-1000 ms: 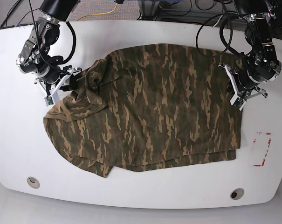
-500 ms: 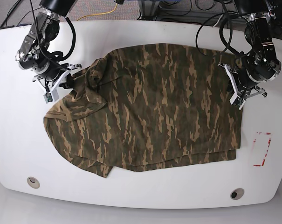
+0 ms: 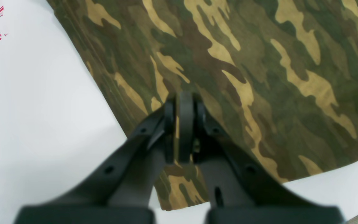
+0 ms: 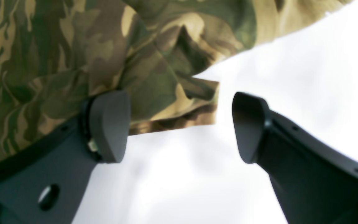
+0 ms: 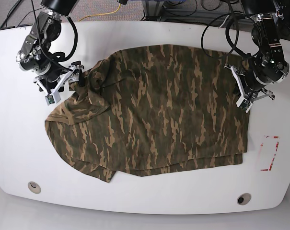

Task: Layout the t-shirt on the table in an organized manner, then fold the t-shirt properly
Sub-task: 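Hold the shoulder edges with both grippers, adjusting the right gripper's grasp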

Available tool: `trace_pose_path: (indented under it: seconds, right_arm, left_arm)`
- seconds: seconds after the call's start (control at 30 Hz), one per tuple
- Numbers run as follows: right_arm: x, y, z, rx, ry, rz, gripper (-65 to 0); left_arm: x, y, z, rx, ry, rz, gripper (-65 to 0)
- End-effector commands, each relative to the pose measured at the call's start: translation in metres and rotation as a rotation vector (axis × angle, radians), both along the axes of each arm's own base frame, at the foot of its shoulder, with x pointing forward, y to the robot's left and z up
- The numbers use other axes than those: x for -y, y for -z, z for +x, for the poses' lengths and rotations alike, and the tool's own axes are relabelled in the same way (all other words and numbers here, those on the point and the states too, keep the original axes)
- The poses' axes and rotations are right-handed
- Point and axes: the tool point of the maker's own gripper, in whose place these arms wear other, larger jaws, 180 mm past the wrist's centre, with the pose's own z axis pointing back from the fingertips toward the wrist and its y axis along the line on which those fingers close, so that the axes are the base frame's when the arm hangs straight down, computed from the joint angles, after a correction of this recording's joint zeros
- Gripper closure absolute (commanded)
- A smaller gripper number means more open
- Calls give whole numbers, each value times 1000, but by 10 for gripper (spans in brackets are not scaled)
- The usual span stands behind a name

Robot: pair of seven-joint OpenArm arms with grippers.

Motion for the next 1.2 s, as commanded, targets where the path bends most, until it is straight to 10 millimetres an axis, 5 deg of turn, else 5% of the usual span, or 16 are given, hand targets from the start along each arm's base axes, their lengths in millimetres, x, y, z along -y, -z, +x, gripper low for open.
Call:
trace_pose_path:
  seconds: [0.0,0.2,0.57,0.9,1.17]
  right_arm:
    - [0,-17,15,69,-10,1,-490]
    - [-19,-14,16,58,-72,6,-488]
    - [-22,-11,14,48,-79,10,-484]
    - [-23,-10,13,45,-81,11,-182]
    - [-29,-7,4,37,-90,60,-152]
  left_arm:
    - [-1,-10,7,39,9,0,-4]
    - [-1,-10,7,39,9,0,-4]
    - [-1,-10,7,39,9,0,-4]
    - [-1,-10,7,39,9,0,-4]
    - [-1,-10,7,39,9,0,-4]
